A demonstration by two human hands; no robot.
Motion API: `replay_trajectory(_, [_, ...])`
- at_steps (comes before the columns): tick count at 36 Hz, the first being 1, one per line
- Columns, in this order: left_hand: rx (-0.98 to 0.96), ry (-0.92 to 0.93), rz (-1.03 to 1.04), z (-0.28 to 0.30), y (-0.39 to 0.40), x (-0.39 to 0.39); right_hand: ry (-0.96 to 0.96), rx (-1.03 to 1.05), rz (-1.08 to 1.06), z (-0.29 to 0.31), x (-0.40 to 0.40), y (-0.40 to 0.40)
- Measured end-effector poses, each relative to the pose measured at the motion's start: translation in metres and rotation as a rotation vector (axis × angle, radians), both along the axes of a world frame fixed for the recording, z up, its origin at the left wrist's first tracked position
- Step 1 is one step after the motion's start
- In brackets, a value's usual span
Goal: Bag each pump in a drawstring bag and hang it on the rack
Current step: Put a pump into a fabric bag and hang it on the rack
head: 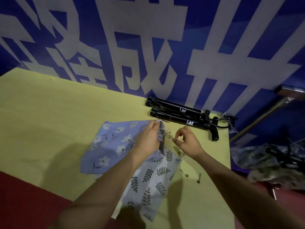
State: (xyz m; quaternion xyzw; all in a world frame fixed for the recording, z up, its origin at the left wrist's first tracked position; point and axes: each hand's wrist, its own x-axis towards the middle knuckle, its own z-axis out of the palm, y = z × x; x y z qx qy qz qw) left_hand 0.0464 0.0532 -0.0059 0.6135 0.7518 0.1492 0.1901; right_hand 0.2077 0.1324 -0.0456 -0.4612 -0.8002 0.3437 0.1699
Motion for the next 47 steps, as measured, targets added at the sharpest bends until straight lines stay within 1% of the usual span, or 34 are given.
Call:
replay_trajectory(2, [-0.019, -0.005, 0.012, -0.004, -0.003, 0.005, -0.109, -0.059, 0.046, -0.006, 0.018, -0.006])
replay_trajectory(6, [-0.062, -0.021, 0.019, -0.008, -0.006, 0.01, -0.55, -0.007, 0.225, -0.023, 0.04, -0.024])
replay_trajectory(8, [-0.066, -0.032, 0.014, -0.008, -0.008, 0.009, -0.649, 0.003, 0.251, -0.031, 0.045, -0.032])
replay_trajectory(11, [-0.062, -0.068, 0.014, -0.007, -0.01, 0.006, -0.661, 0.026, 0.235, -0.041, 0.051, -0.039])
replay_trajectory(15, [-0.035, -0.111, 0.012, -0.006, -0.013, 0.002, -0.65, -0.02, 0.219, -0.042, 0.053, -0.038])
replay_trajectory(18, [-0.014, -0.13, 0.007, -0.006, -0.015, 0.002, -0.657, 0.001, 0.2, -0.045, 0.052, -0.038])
replay_trajectory(21, [-0.038, -0.131, 0.01, -0.005, -0.015, 0.001, -0.684, 0.029, 0.17, -0.044, 0.049, -0.039])
replay_trajectory(23, [-0.061, -0.146, 0.011, -0.006, -0.015, -0.001, -0.661, 0.036, 0.113, -0.039, 0.046, -0.037])
replay_trajectory(25, [-0.076, -0.159, 0.014, -0.007, -0.015, -0.004, -0.552, 0.031, 0.052, -0.029, 0.04, -0.032])
replay_trajectory(28, [-0.104, -0.149, 0.019, -0.008, -0.012, -0.012, -0.256, -0.018, -0.068, -0.005, 0.02, -0.022])
replay_trajectory(30, [-0.12, -0.126, 0.022, -0.008, -0.01, -0.018, -0.058, -0.101, -0.145, 0.01, -0.002, -0.019])
replay_trajectory(32, [-0.111, -0.112, 0.028, -0.004, -0.009, -0.023, 0.045, -0.136, -0.139, 0.023, -0.024, -0.019])
replay_trajectory(36, [-0.103, -0.135, 0.036, 0.007, -0.006, -0.034, 0.071, -0.161, -0.077, 0.031, -0.06, -0.022])
replay_trajectory(42, [-0.074, -0.145, 0.041, 0.011, 0.002, -0.049, -0.03, -0.18, -0.021, 0.023, -0.086, -0.017])
replay_trajectory(47, [-0.063, -0.185, 0.048, 0.011, 0.01, -0.052, 0.022, -0.149, 0.033, 0.018, -0.089, -0.003])
